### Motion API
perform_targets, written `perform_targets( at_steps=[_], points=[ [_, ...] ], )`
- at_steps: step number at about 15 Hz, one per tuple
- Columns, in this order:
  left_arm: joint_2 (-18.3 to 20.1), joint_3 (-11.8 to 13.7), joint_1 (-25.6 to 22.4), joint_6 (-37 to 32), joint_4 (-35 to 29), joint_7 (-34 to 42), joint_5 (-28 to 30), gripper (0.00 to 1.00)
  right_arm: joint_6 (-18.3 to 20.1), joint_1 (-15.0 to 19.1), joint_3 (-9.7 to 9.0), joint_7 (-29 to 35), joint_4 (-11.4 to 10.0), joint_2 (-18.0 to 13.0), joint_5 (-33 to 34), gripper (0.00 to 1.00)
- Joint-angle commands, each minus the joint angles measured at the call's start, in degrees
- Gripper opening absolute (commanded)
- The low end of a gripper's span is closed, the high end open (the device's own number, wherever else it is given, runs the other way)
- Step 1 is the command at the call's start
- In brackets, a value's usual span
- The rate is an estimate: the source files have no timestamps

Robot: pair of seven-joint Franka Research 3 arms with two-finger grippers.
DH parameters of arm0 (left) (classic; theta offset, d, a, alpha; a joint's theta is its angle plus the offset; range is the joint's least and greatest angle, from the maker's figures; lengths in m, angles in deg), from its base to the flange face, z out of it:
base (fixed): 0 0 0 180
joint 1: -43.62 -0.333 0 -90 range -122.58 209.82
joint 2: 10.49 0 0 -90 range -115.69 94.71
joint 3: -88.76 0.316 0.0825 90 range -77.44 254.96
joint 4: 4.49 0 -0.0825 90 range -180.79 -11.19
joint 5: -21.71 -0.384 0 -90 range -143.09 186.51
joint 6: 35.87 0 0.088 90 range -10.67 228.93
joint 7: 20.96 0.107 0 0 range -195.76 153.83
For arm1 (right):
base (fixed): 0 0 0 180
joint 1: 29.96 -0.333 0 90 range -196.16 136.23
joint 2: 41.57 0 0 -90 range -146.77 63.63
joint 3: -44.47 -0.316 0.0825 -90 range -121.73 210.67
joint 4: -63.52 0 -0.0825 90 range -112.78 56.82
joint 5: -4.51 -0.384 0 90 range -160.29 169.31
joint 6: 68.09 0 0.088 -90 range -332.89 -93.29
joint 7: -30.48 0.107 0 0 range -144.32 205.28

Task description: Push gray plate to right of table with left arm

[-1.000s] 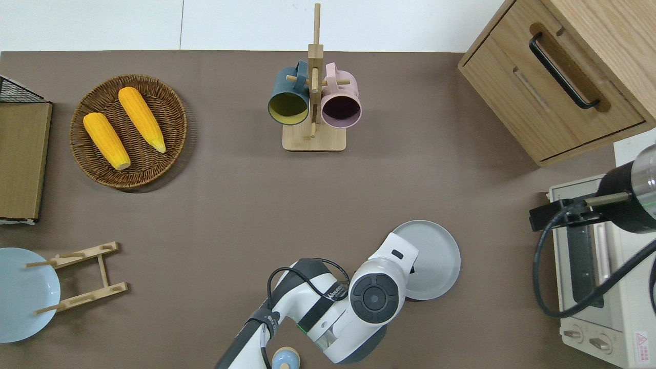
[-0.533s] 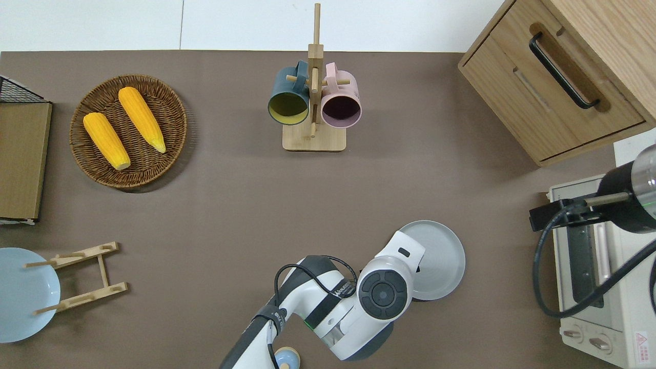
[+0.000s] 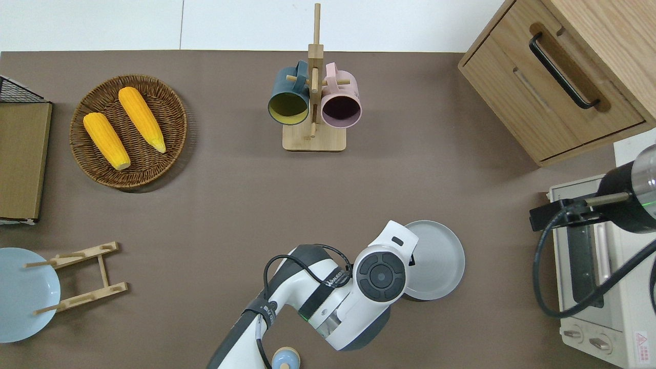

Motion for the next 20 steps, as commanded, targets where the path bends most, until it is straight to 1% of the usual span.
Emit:
perform_targets(
  at_steps=[1,2,4,6,11,16,20],
  points=[
    [7.0,-0.3,-4.5,-5.5,-4.0,6.9,0.8,0.99,0.9,1.1,-0.92,0.7,0.5,-0.1,-0.2,0.983],
    [8.2,-0.3,-6.1,-7.1,-4.1,9.8,2.2,0.99,0.9,1.1,-0.92,0.7,0.5,-0.1,-0.2,0.983],
    [11.2,-0.1,-10.0,-12.7,-4.1,16.8,4.9,0.99,0.9,1.2,-0.92,0.7,0.5,-0.1,-0.2,0.983],
    [13.8,-0.1,-13.8,-16.9,-4.1,20.7,5.4,0.99,0.9,1.2,-0.92,0.7,0.5,-0.1,-0.2,0.983],
    [18.6,0.0,-20.8,-25.5,-4.0,28.0,5.8,0.99,0.9,1.2,-0.92,0.7,0.5,-0.1,-0.2,0.983],
    [21.2,0.2,-26.4,-30.1,-3.2,32.2,5.0,0.99,0.9,1.2,-0.92,0.7,0.5,-0.1,-0.2,0.983],
    [24.2,0.2,-32.0,-34.7,-3.1,38.4,4.7,0.99,0.9,1.1,-0.92,0.7,0.5,-0.1,-0.2,0.983]
  ],
)
